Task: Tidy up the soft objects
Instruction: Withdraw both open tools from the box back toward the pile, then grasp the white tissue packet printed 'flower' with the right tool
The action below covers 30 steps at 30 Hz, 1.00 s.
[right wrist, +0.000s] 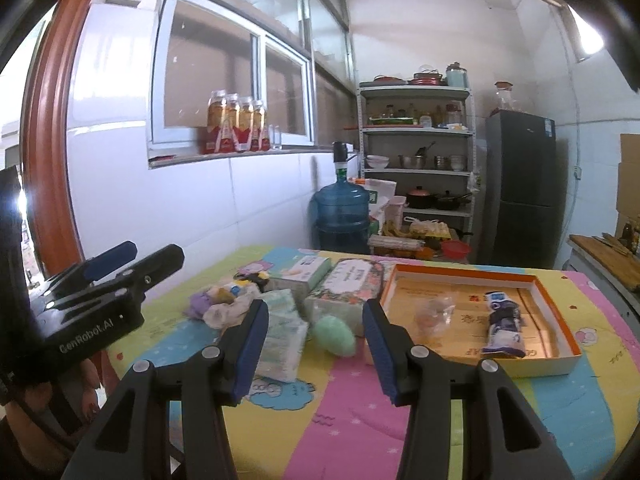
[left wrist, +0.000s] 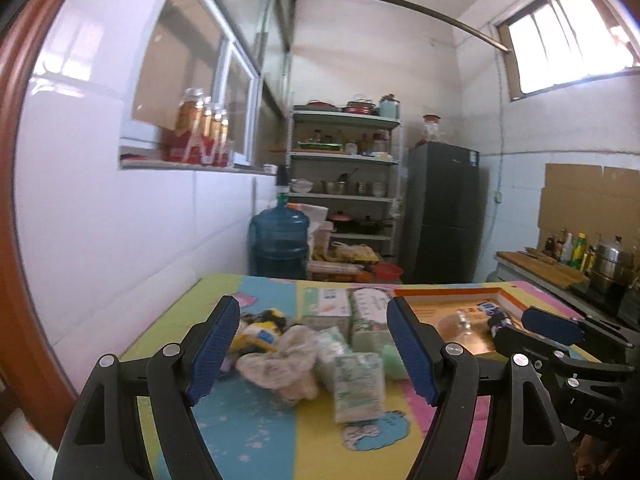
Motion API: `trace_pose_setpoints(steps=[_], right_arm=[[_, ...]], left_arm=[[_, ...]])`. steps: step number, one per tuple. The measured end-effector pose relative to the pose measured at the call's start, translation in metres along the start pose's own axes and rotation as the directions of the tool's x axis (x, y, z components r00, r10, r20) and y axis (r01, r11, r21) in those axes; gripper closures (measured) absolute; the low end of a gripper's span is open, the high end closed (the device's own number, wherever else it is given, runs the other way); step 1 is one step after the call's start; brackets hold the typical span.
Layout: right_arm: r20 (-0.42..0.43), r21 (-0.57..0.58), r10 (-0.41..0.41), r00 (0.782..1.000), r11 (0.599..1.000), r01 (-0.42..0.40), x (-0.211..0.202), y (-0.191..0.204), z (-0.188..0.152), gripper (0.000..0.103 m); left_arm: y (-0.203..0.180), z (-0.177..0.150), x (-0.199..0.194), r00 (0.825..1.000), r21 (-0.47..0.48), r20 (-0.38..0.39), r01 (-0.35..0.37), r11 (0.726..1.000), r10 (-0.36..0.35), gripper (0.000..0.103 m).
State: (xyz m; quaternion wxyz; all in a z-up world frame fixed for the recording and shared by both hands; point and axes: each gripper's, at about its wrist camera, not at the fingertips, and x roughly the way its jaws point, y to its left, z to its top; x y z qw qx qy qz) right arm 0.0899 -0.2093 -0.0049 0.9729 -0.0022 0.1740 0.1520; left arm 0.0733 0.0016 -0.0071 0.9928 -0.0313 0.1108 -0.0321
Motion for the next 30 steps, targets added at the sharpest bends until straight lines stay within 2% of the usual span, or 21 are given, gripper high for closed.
trace_pose_setpoints(steps=[7,12,30], right_arm=[[-0.04,0.003,0.027,0.999,1.0,-0.027,0.02,0.016,-0.011,0.054],[-0.063,0.032,0.038,0.997,0.999,-0.036,0.035,0.019,-0.019,0.054],[-0.211,0.121,0.062,0.975,0.992,-0.037,0.118,0.04,-0.048,0.052]], left_arm=[[0.039,-0.011,-0.001,0.997,-0.033,-0.007,-0.072,0.997,0.072,0.026],[0.055,-0.019,0.0,0.995,-0.032,-0.013,-0.099,0.995,0.098,0.026],[0.096,-0.056,0.032,0.994,-0.076,-0.085,-0.081,0.994,0.074,0.026]])
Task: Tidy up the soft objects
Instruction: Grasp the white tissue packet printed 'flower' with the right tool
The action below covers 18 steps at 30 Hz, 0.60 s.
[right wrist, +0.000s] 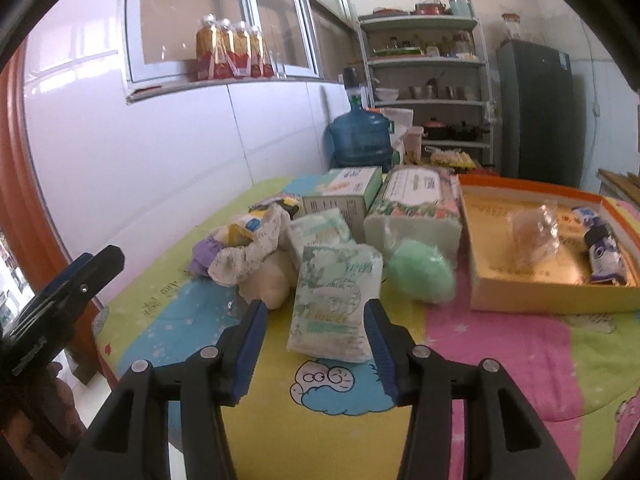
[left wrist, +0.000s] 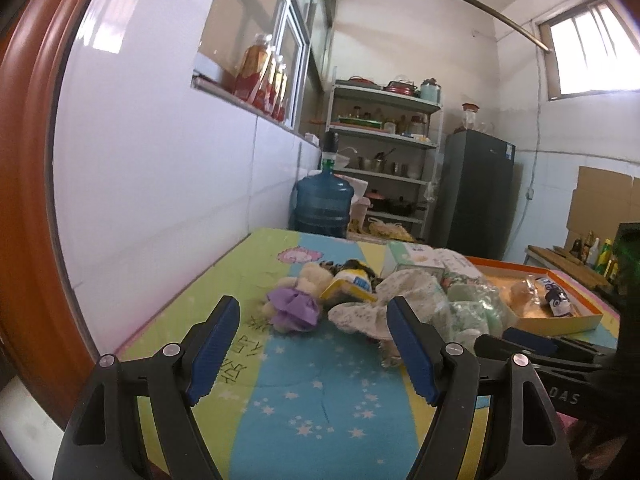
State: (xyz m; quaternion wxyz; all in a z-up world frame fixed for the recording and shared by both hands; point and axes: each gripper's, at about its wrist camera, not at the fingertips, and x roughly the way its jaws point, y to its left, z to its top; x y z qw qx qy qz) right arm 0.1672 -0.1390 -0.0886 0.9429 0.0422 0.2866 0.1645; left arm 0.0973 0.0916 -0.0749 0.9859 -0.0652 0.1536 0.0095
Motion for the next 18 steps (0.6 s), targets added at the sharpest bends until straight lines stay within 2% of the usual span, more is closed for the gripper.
trace_pose_setpoints(steps=[5,18], right_arm=[[-0.034,0.032,-0.016,0.999,0.999,0.018,0.018,-0.001,-0.001,0.046],[-0.059,0.048,-0.096,0.994,0.994,0.099,0.032,-0.009,0.002,0.046]], left_arm=[[0.007,-0.007,0.01,1.0,-0.011,-0.011,0.004,1.0,-0.004,0.026],[0.009,-0.017,0.03,0.998,-0.028,-0.03,0.051,0.998,-0.052,0.026]])
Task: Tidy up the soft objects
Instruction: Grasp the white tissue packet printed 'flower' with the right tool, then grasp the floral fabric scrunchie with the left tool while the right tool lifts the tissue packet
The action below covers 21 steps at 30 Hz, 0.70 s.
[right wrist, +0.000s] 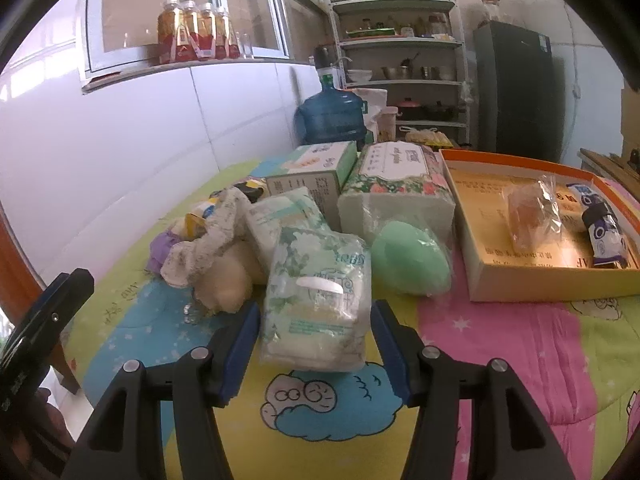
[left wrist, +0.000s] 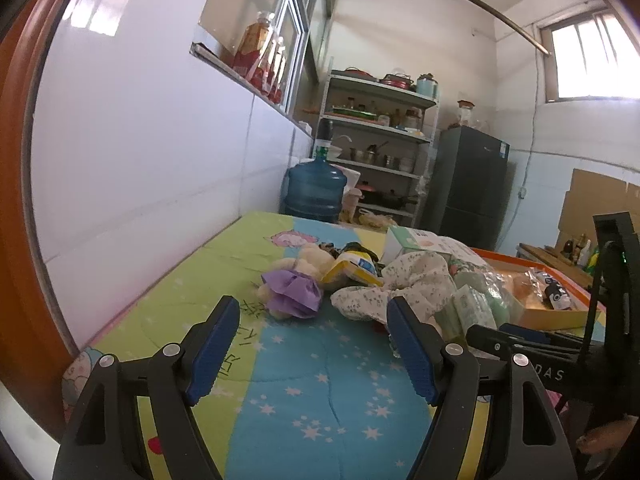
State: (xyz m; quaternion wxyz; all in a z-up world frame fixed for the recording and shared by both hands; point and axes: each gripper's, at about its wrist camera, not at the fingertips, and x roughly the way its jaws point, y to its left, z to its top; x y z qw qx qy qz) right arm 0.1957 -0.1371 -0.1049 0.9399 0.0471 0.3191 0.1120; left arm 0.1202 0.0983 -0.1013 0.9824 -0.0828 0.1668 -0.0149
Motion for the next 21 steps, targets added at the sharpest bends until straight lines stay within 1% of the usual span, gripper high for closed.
trace_pose_setpoints(steps=[4,7,11,13,18,21], right_arm=[[-0.018,0.012,0.01,1.0,1.0,-0.01,0.005,-0.003,-0.002,0.046],[-0.015,0.014,0.021,1.0,1.0,-0.02,0.005,-0.003,-0.003,0.046],[-0.003,0.024,0.058,0.998,0.998,-0.058,0.003,-0.006,-0.004,0.053],[0.003,0.031,0.074,0.997,0.997,-0.074,0.0,-0.01,-0.007,0.055],[0.016,0.043,0.097,0.995,0.994,-0.098,-0.01,-0.018,-0.01,0.055],[0.028,0.033,0.101,0.994,0.994,-0.102,-0.02,-0.019,-0.012,0.055]], left_arm=[[-0.001,-0.001,0.001,1.0,-0.001,-0.002,0.007,1.0,-0.007,0.026],[-0.002,-0.001,0.003,1.0,0.004,-0.002,0.013,1.0,-0.013,0.026],[-0.006,0.0,0.006,1.0,0.014,-0.007,0.022,1.0,-0.022,0.026],[-0.009,0.001,0.006,1.0,0.023,-0.008,0.028,0.999,-0.028,0.026],[-0.027,0.011,0.011,0.995,0.083,-0.008,0.098,0.992,-0.098,0.026],[-0.043,0.018,0.022,0.985,0.118,-0.049,0.173,0.978,-0.168,0.026]])
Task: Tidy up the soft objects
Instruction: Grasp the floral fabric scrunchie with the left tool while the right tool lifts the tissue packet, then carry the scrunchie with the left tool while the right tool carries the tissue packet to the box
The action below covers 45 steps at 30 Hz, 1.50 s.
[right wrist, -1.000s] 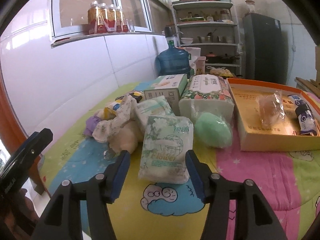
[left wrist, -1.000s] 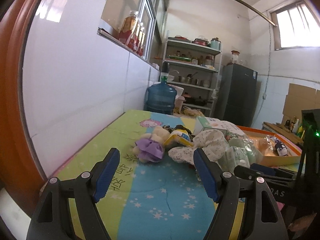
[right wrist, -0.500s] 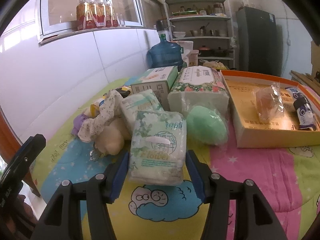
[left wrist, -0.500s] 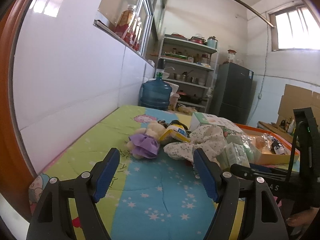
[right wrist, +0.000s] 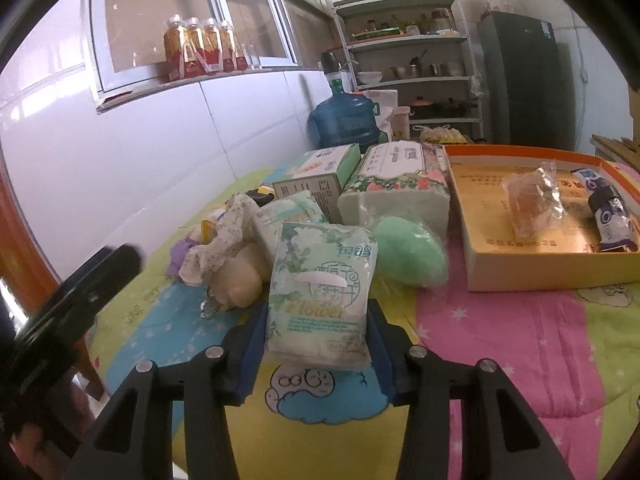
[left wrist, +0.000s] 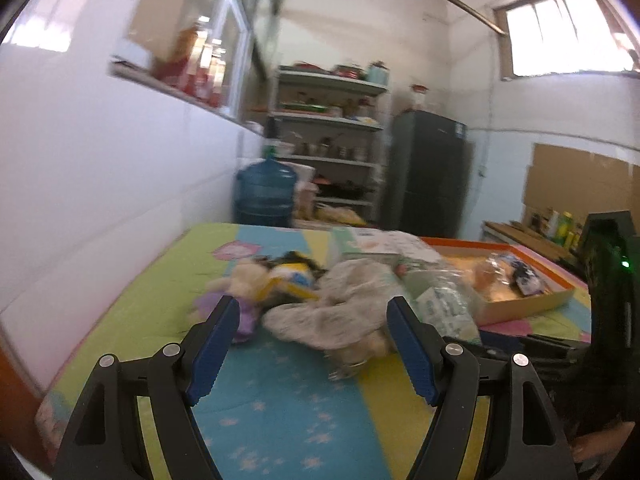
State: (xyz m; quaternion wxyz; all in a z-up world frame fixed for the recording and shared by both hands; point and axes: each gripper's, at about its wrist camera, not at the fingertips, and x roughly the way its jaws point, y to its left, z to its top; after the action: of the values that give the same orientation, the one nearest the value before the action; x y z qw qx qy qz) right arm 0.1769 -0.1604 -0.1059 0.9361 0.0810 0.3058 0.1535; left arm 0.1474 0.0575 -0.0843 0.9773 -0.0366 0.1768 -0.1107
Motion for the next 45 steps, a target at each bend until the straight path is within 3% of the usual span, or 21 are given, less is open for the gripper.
trace_pose_setpoints(steps=[5,9,12,14,19,29,45], right_arm=[[0.017,-0.009,-0.011,1.0,1.0,0.011,-0.014,-0.007,-0.001,0.055],[0.029,-0.003,-0.013,0.999,1.0,0.013,-0.022,-0.015,-0.001,0.055],[0.041,-0.012,-0.021,0.999,1.0,0.021,-0.027,-0.017,0.0,0.055],[0.045,-0.012,-0.02,0.999,1.0,0.021,-0.029,-0.019,0.001,0.055],[0.052,-0.007,-0.012,0.999,1.0,0.012,-0.031,-0.022,0.001,0.055],[0.086,-0.005,-0.003,0.996,1.0,0.004,-0.043,-0.023,0.005,0.055],[0.17,0.007,-0.018,0.985,1.0,0.017,-0.078,-0.034,0.013,0.055]], left_arm=[[-0.018,0.008,0.028,0.996,0.034,-0.066,0.059,0.998,-0.057,0.025],[-0.028,0.007,0.051,0.993,0.069,-0.11,0.057,0.996,-0.05,0.031],[-0.028,0.006,0.066,0.987,0.064,-0.157,0.035,0.997,-0.025,0.047],[-0.026,0.004,0.073,0.985,0.056,-0.175,0.02,0.998,-0.01,0.065],[-0.016,0.003,0.069,0.988,0.009,-0.154,0.006,1.0,-0.005,0.092],[-0.007,0.017,0.031,0.999,-0.039,-0.033,-0.006,0.999,0.005,0.094],[-0.032,0.055,-0.022,0.994,0.017,0.102,0.029,0.999,-0.031,0.094]])
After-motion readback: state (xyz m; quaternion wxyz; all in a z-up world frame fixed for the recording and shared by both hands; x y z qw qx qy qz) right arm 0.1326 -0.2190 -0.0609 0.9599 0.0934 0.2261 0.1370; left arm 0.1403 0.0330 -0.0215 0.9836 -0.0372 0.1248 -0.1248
